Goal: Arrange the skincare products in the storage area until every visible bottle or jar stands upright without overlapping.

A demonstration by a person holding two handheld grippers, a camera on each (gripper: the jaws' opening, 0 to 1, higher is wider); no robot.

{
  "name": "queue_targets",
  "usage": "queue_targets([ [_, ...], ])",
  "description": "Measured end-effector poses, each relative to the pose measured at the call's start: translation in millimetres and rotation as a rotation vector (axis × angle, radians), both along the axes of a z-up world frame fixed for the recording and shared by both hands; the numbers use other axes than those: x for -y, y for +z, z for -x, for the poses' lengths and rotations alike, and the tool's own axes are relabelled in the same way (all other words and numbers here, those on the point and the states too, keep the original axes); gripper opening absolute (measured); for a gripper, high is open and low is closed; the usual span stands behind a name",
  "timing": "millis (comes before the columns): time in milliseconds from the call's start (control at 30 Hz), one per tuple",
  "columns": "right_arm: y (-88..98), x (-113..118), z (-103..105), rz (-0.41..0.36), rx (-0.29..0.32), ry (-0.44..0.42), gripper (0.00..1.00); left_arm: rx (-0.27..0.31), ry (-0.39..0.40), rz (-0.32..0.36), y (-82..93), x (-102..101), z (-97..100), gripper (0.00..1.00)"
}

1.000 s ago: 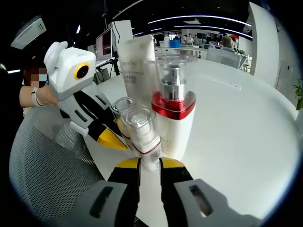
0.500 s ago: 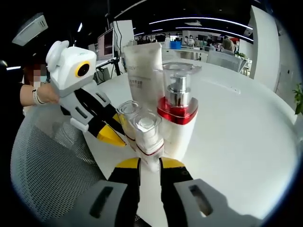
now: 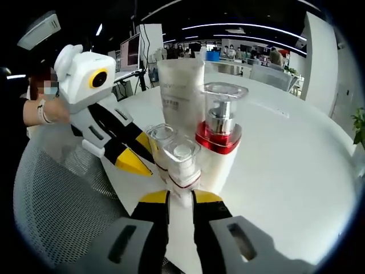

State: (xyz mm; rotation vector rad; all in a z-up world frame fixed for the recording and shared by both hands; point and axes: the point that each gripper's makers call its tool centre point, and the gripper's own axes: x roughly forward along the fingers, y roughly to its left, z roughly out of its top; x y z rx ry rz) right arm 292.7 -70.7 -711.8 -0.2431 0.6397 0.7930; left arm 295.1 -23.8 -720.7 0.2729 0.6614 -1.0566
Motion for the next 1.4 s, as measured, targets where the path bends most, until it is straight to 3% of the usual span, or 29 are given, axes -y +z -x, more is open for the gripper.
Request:
queue_targets([
  [533,14.1,1.2,1.6,0.025,0.043,-0.001,0.15,0.021,-0.014,0.008,5.5,6.9,2.6,0.08],
  [767,30.6,3.3,-3.2,0.023,0.090,-0.019,0.17,0.029,-0.025,0.000,5.0,5.2,4.6,0.09],
  [1067,49.4,6.3,0.8,0.017,0.130,-0.037,0.18,0.062,0.026,0.039,26.2,-14.1,-0.3,0.10],
  [1400,77.2,-2.7,5.4,-0.004,0.164,-0.042,0.26,0.093,0.098,0.073,52.7,-41.9,0.5,0.22],
])
